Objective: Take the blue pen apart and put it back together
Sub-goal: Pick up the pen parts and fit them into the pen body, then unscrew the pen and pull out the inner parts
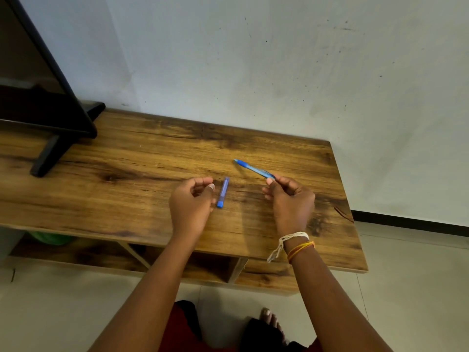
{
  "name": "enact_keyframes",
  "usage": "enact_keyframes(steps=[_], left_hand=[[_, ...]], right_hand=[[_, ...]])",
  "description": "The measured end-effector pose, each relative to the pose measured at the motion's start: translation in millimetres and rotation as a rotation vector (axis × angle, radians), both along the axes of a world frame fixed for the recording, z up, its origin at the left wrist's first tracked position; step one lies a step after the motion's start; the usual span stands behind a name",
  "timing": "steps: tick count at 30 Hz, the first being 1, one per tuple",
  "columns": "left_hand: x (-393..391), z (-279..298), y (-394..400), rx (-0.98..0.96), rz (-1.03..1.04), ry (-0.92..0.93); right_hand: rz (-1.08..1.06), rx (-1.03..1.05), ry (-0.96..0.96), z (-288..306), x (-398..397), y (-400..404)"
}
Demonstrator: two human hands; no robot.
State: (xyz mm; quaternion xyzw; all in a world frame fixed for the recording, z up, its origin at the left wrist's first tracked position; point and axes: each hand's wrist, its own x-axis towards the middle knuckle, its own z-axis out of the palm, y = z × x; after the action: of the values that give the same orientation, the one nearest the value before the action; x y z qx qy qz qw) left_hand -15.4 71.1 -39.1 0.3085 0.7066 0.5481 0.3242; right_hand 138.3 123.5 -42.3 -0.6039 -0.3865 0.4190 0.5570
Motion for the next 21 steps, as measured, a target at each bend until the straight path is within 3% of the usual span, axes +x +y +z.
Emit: enact_keyframes(steps=[2, 5, 8, 13, 16, 21], left_hand=[[1.6, -3.1, -2.2, -0.068, -0.045, 0.255], [6.0, -5.3, -3.9, -0.144, -0.075, 0.445], [9.3, -5.1, -5.0, -0.176, -0.121, 0.554], [15.3, -2.9, -7.5, -0.178, -0.103, 0.653], [13.7, -0.3, -8.3, -0.174, -0.052, 0.553], [16.0, 4.9, -3.7, -0.065, -0.014, 0.329]], right_hand=[[-0.009, -0.024, -0.249, -2.5, 2.9, -0.8], [0.069, -0.026, -0.665, -3.4, 4.4, -5.7], [0.129, -0.081, -0.813, -1.9, 2.2, -7.2], [0.159, -0.123, -0.794, 1.4, 1.9, -5.4], [0.171, -0.083, -0.735, 2.7, 0.7, -7.0], [0.361, -0.059, -0.402, 7.9, -22.1, -11.2]])
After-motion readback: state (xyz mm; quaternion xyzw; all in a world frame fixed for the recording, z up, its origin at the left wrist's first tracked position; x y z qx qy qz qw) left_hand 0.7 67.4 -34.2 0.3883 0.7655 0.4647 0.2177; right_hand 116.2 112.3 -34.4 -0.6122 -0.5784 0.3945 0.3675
